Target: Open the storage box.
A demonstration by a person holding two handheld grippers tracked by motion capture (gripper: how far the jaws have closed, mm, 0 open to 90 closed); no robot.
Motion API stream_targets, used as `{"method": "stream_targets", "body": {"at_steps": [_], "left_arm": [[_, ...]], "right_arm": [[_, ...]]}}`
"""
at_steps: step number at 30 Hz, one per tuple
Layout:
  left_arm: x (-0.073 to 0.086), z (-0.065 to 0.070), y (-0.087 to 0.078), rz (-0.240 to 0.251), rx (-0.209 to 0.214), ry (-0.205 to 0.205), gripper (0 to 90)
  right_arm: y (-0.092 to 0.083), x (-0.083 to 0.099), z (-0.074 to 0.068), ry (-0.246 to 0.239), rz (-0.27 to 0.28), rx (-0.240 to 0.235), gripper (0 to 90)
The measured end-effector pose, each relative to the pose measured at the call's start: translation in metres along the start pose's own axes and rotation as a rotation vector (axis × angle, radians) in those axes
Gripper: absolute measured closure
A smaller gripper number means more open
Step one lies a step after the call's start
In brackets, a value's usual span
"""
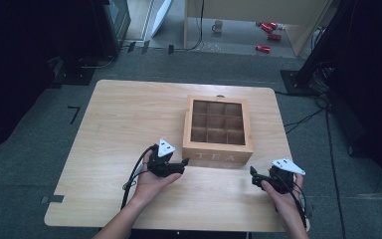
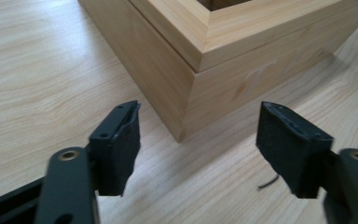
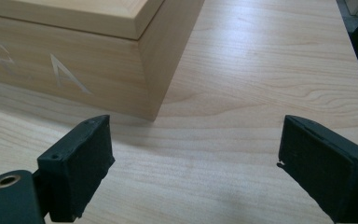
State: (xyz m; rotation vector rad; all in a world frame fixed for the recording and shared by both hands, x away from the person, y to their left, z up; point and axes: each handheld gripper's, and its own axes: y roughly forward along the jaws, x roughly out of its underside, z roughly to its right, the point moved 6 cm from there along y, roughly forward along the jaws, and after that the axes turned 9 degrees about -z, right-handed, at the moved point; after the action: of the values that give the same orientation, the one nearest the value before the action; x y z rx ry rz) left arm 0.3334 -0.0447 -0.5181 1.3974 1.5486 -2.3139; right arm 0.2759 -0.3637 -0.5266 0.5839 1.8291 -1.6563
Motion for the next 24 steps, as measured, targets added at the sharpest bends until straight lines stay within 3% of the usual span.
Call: {"method": "stream_targets", "body": {"at_steps": [4,9,11,13,24], "left_arm": [[-0.003,0.002,0.004,-0.003,0.01,-0.003,48.7],[-0.01,0.003,0.004,0.016,0.041,-0.022,59.3],[-0.012,0.002,0.004,0.021,0.028,-0.025,62.2],[-0.014,-0.001,0.004,0.024,0.042,-0.038,66.4],[-0.016,-0.004,-0.001,0.023,0.057,-0.036,72.0]], "right_arm": [[0.0,-0.005,-0.001,0.004,0.005,-0.006,9.8],[0.002,-0.012,-0.005,0.001,0.006,-0.015,13.2],[0.002,-0.015,-0.007,-0.005,0.006,-0.02,13.3],[0.003,-0.019,-0.009,-0.01,0.008,-0.027,13.2],[0.011,-0.035,-0.018,-0.012,0.013,-0.052,13.3]]}}
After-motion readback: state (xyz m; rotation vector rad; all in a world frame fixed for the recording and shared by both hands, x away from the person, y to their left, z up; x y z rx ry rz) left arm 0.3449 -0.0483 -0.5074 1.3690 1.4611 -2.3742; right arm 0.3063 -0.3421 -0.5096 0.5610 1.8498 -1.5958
